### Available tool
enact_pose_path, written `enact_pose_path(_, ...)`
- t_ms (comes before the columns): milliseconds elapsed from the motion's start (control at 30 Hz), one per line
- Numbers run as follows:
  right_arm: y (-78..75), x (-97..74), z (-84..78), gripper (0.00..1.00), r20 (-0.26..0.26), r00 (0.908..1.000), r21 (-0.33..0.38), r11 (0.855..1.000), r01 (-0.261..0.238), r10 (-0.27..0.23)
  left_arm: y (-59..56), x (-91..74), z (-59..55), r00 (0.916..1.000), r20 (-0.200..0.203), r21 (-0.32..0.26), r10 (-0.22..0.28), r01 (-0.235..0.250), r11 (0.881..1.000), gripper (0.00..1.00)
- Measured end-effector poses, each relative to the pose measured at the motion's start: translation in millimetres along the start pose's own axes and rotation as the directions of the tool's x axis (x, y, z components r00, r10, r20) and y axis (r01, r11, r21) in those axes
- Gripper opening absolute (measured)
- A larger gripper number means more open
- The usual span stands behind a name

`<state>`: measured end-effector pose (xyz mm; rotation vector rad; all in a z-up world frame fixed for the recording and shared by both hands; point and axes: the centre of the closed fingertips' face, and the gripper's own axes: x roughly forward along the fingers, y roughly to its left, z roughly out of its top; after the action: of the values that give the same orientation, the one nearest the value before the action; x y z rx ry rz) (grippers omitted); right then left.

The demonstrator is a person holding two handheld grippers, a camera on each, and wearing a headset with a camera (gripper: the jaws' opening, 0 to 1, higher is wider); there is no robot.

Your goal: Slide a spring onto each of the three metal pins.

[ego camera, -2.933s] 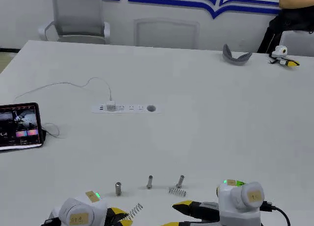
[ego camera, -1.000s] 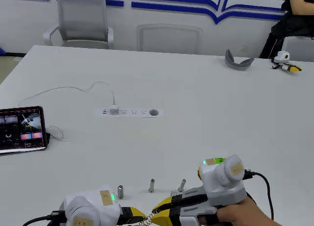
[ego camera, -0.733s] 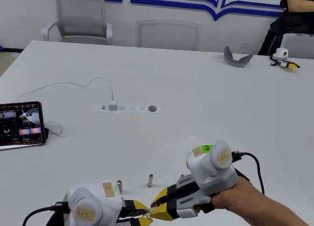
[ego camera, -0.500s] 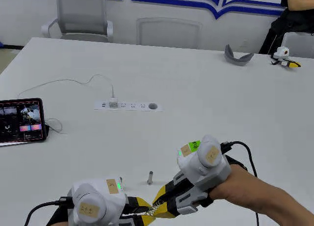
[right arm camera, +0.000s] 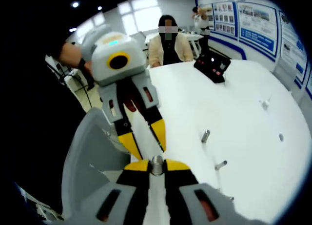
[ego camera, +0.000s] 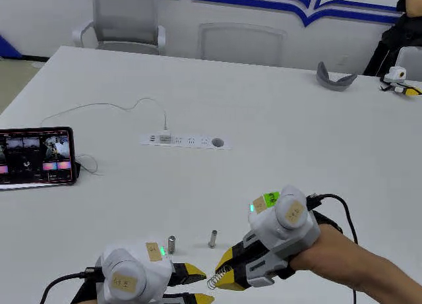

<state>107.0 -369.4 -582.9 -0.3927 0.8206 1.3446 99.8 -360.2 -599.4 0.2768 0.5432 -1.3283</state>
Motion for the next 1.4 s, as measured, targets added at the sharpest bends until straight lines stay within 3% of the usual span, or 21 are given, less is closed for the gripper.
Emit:
enact_pose_path(400, -30.6, -9.9, -26.8, 0.12, -0.023, 0.9952, 0.067, 0.993, 0.096, -0.095, 27.5, -30.8, -27.8, 0.9927, -0.01, -0.104, 0.121, -0.121, 0.987, 0.29)
enact_pose_path(567, -41.1, -9.4, -35.9, 0.12, -0.048, 0.9911, 0.077, 0.989, 0.127, -0.124, 35.2, -40.2, -33.0, 0.9873, -0.011, -0.134, 0.159, -0.159, 0.978, 0.33)
enact_pose_path(1033, -65.8, 5.5, -49.5, 0.12, -0.134, 0.977, 0.057, 0.983, 0.175, -0.166, 44.0, -63.4, -46.4, 0.9745, -0.009, -0.185, 0.224, -0.222, 0.957, 0.4)
enact_pose_path(1400, -89.3, 11.5, -55.5, 0.13, -0.174, 0.9652, 0.058, 0.976, 0.208, -0.196, 54.4, -86.2, -62.3, 0.9584, -0.02, -0.247, 0.285, -0.281, 0.928, 0.5)
